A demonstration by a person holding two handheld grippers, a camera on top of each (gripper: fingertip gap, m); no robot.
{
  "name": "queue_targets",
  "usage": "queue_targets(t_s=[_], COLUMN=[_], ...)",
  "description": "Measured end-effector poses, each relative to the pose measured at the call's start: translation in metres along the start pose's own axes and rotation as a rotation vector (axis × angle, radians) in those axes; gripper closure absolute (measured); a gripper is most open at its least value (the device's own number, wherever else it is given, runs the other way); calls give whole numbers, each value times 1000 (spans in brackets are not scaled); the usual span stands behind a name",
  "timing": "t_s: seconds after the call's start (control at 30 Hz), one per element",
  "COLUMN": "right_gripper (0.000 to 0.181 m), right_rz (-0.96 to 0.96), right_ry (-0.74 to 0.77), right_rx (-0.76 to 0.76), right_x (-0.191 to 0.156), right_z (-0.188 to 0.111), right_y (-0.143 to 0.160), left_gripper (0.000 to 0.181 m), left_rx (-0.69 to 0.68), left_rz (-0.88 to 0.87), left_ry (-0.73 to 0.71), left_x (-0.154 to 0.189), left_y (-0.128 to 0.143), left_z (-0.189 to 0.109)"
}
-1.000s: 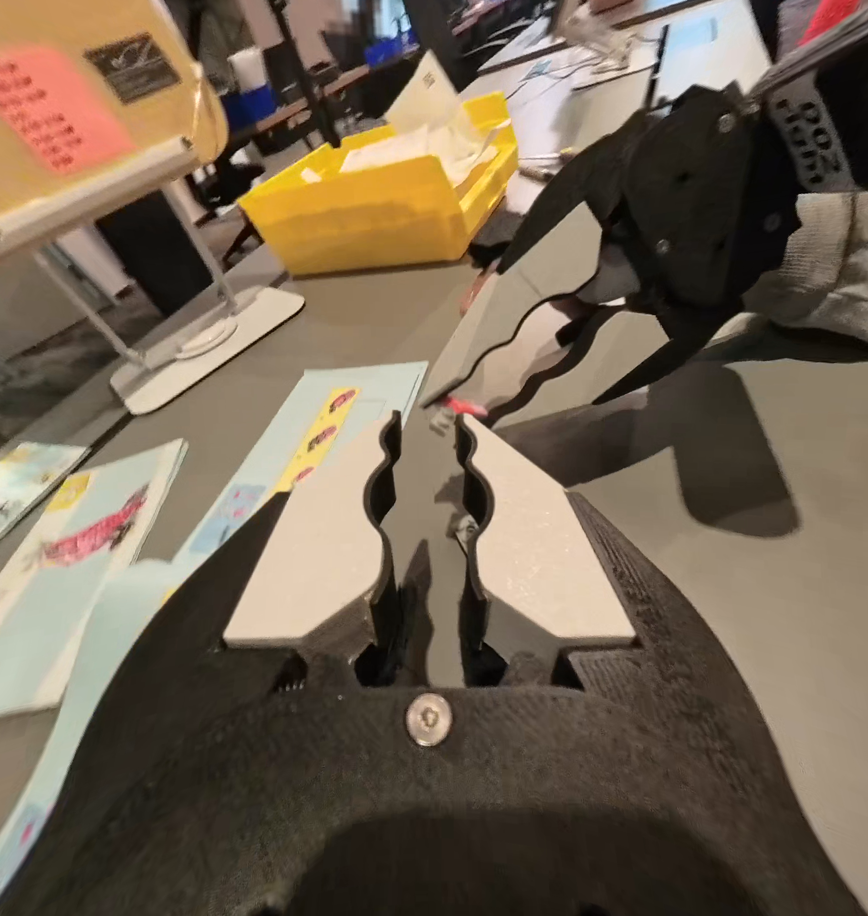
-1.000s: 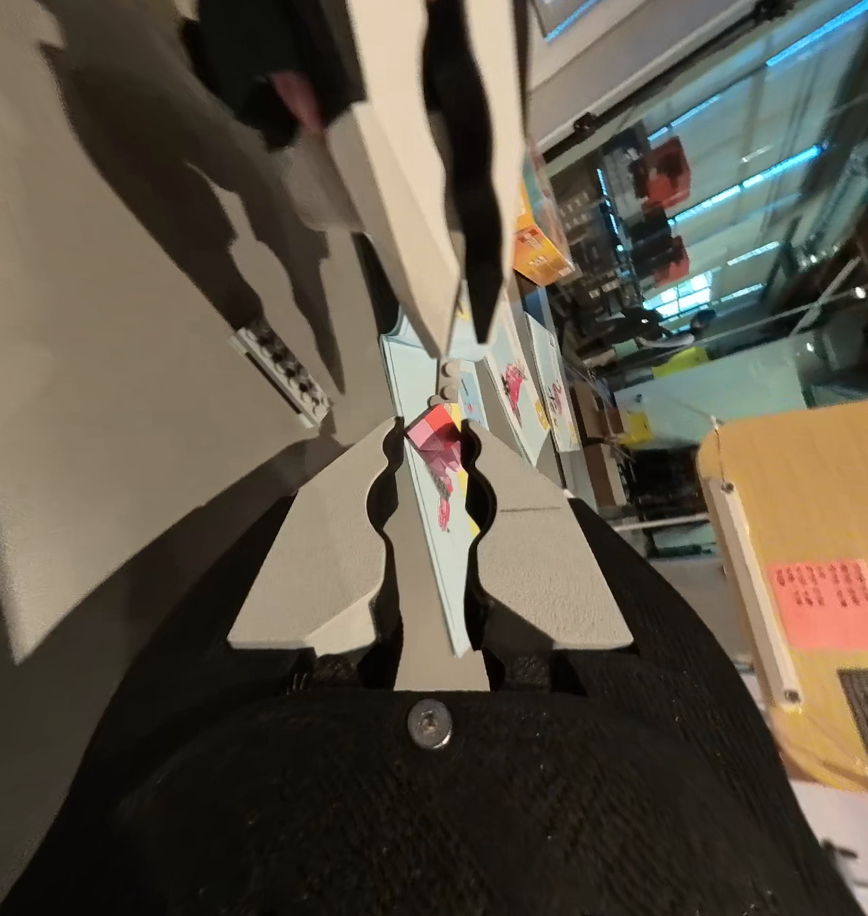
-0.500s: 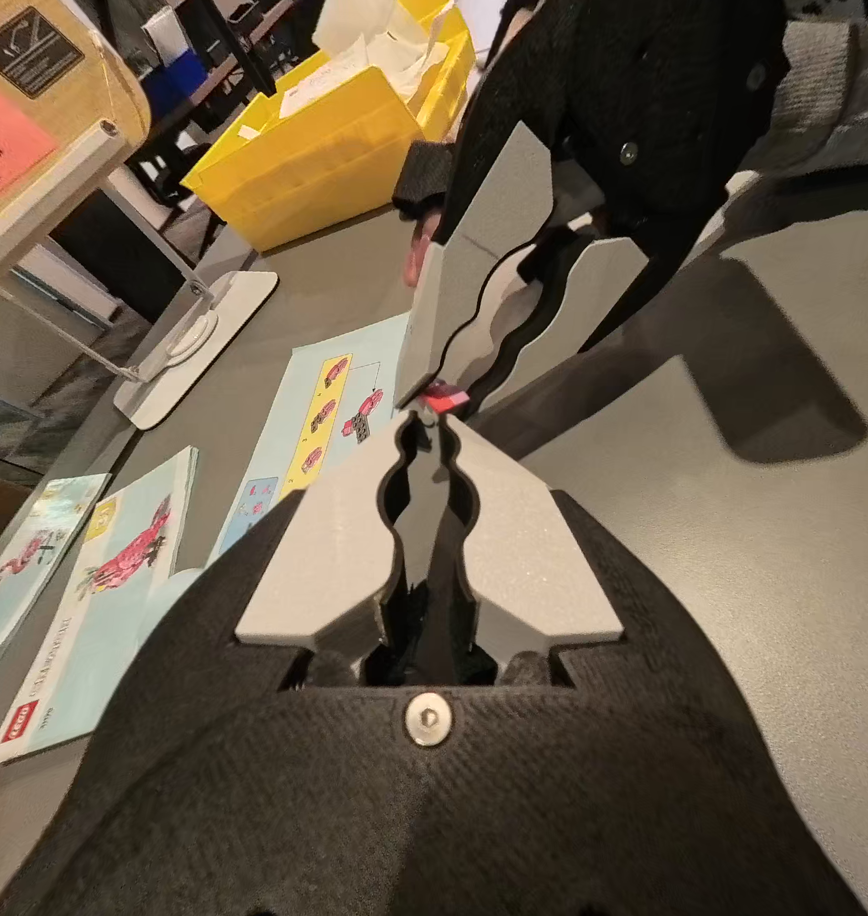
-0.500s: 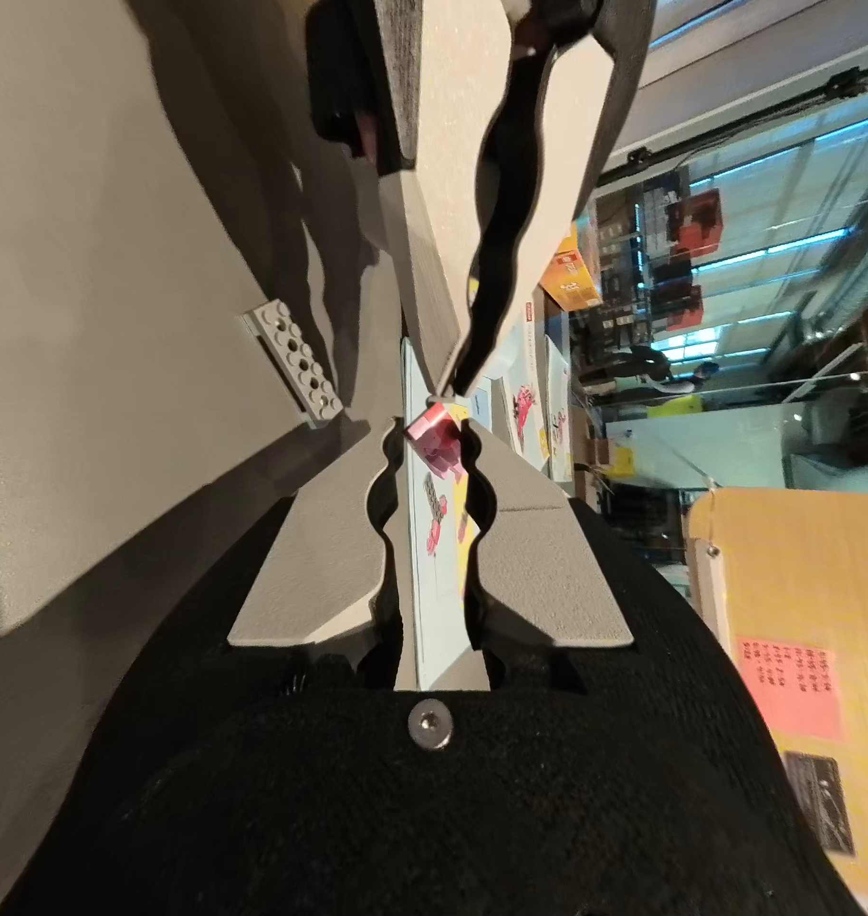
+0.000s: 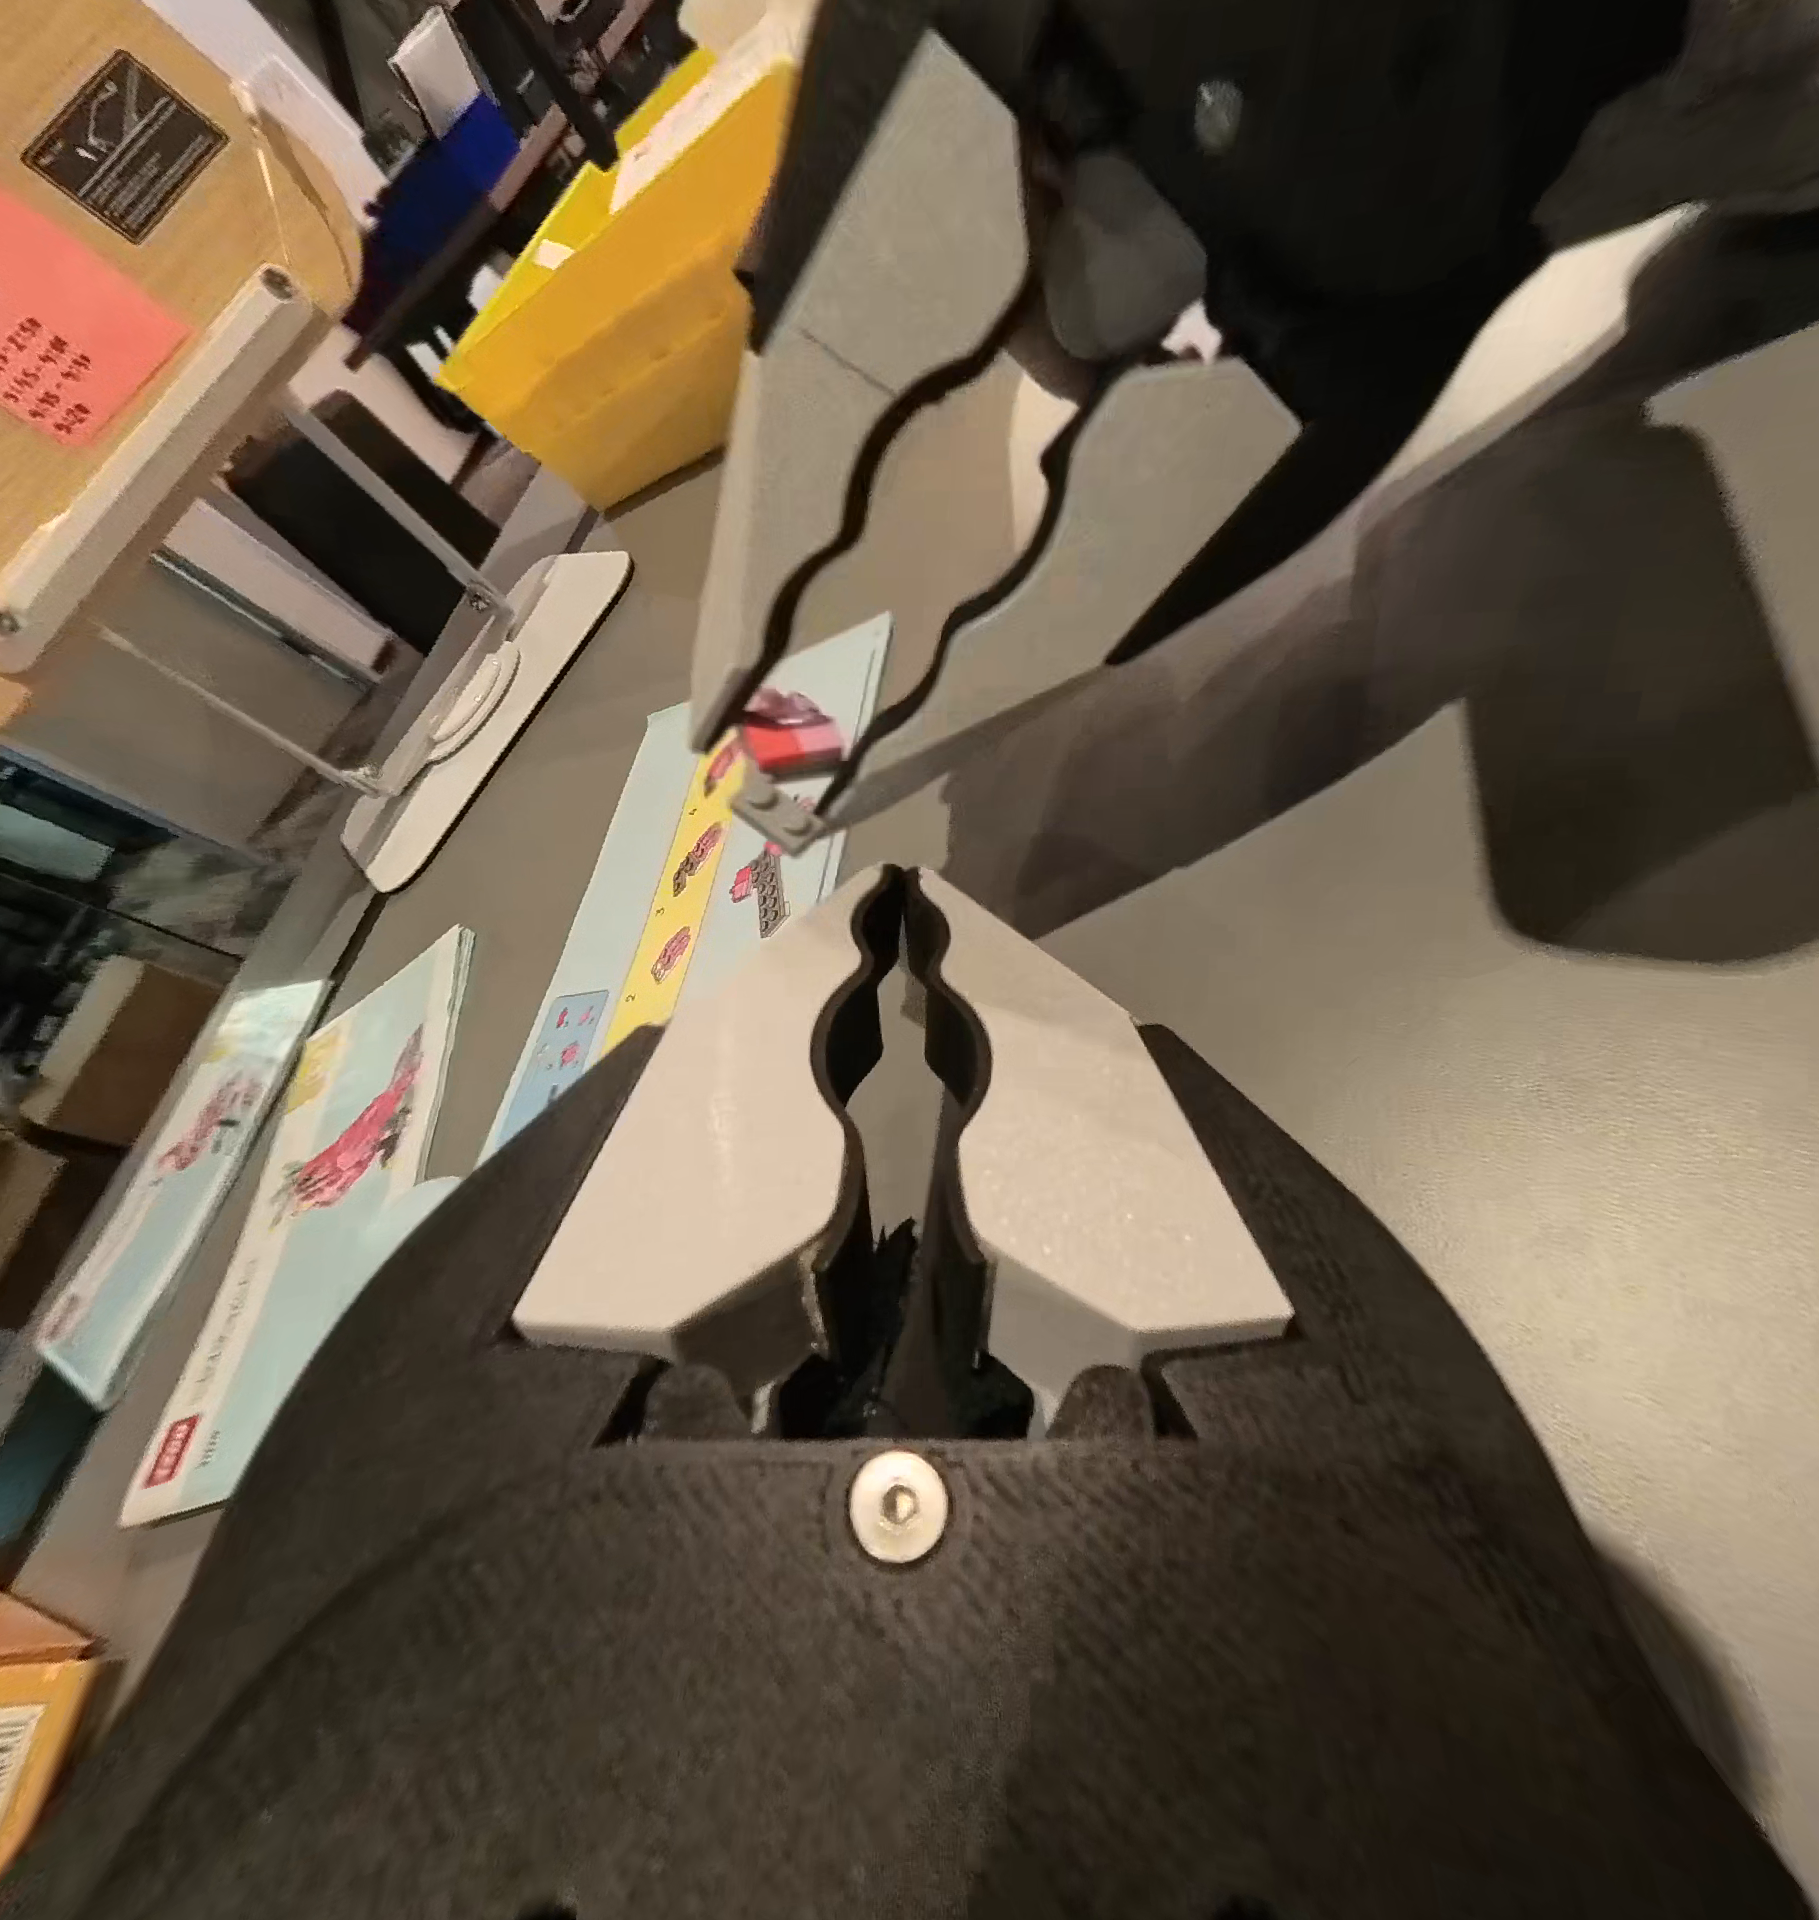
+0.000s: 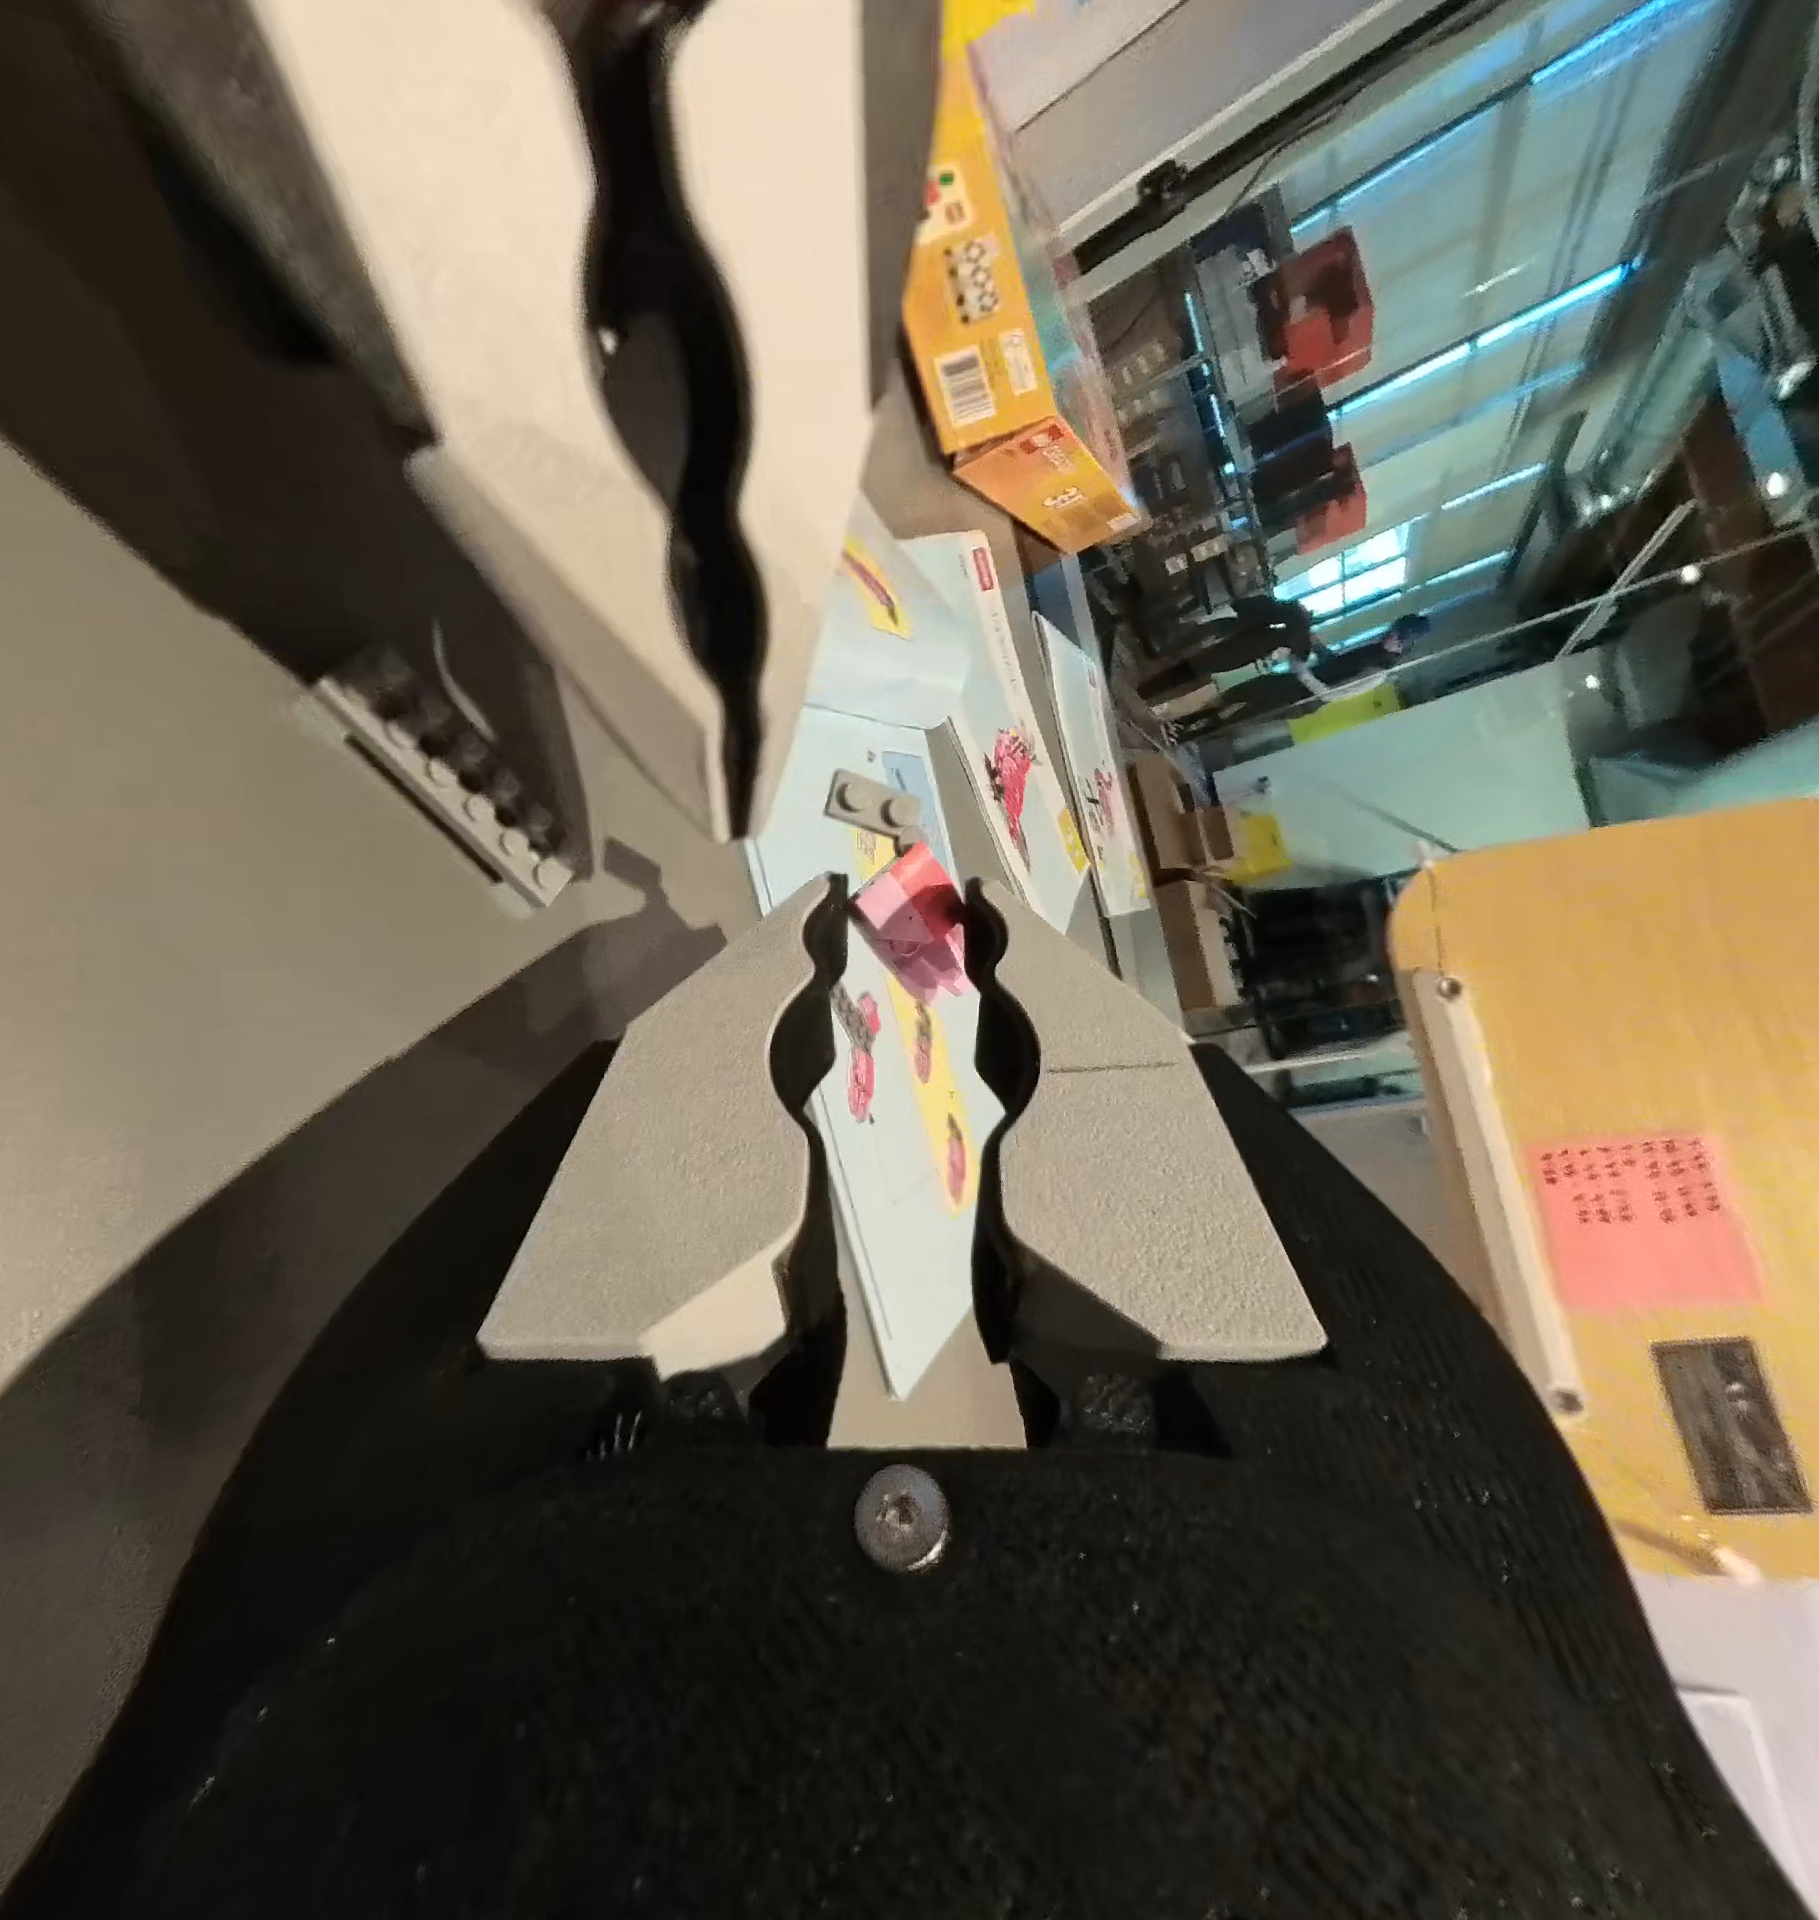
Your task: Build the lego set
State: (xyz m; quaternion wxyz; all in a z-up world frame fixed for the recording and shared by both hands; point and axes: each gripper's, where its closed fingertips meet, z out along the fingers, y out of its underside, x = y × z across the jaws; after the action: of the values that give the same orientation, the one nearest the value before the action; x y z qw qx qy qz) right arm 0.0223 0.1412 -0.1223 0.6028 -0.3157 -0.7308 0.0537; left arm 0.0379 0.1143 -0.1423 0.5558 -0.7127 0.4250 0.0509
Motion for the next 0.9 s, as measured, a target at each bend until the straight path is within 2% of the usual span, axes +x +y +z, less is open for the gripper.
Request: queue_targets(t_s=[0.07, 0.17, 0.3, 0.37, 0.5, 0.73, 0.9], right_gripper=[161, 161, 161, 161, 161, 161, 161], right_rz=[-2, -14, -37, -59, -66, -73, -91], right_ry=[14, 20, 18, 12, -2, -40, -76], right_rx=[-10, -27, -12, -8, 0, -14, 34], right_x=[2, 2, -1, -4, -7, -16, -22], right_z=[0, 0, 0, 0, 0, 0, -4], right_y=[3, 6, 2, 0, -1, 3, -2], left_gripper=[181, 180, 163, 159, 167, 168, 157], left_rx=[-30, -15, 55, 63, 47, 39, 42], left_rz=[36, -8, -129, -146, -92, -78, -63], left_ry=[-18, -55, -107, -87, -57, -16, 30], left_x=[2, -6, -24, -23, -14, -7, -1], left_y=[3, 0, -10, -11, -7, -4, -6], left_z=[3, 2, -6, -6, -4, -2, -6])
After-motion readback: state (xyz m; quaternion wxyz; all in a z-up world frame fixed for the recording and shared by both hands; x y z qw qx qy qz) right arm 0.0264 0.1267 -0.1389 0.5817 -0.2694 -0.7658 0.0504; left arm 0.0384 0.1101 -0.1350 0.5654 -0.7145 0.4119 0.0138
